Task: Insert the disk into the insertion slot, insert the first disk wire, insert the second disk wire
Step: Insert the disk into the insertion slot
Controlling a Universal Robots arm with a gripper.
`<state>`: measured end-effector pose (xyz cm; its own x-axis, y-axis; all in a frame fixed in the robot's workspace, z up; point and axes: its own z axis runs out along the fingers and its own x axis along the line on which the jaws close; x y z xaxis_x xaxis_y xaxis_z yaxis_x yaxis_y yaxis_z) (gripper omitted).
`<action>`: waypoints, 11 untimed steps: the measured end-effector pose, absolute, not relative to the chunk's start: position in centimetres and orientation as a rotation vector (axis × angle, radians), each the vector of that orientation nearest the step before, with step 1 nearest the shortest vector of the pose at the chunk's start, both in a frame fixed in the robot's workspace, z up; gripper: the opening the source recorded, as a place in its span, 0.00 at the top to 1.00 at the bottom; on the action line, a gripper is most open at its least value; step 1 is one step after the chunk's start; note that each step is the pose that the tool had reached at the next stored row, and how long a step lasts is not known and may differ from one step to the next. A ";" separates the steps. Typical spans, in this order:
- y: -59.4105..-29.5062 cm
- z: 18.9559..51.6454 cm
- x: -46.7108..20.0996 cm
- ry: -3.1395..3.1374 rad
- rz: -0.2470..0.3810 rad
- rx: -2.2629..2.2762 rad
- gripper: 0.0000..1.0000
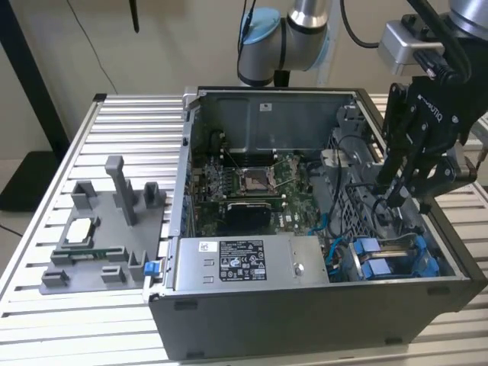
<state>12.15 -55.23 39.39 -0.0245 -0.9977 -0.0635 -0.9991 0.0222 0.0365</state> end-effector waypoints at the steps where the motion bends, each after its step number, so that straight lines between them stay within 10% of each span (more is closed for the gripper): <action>1: -55.2 39.3 12.2 2.230 0.116 -2.176 0.00; 11: -54.9 38.7 12.2 2.202 0.203 -2.115 0.00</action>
<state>12.16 -54.94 38.67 -0.0425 -0.9877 -0.1502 -0.9985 0.0370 0.0391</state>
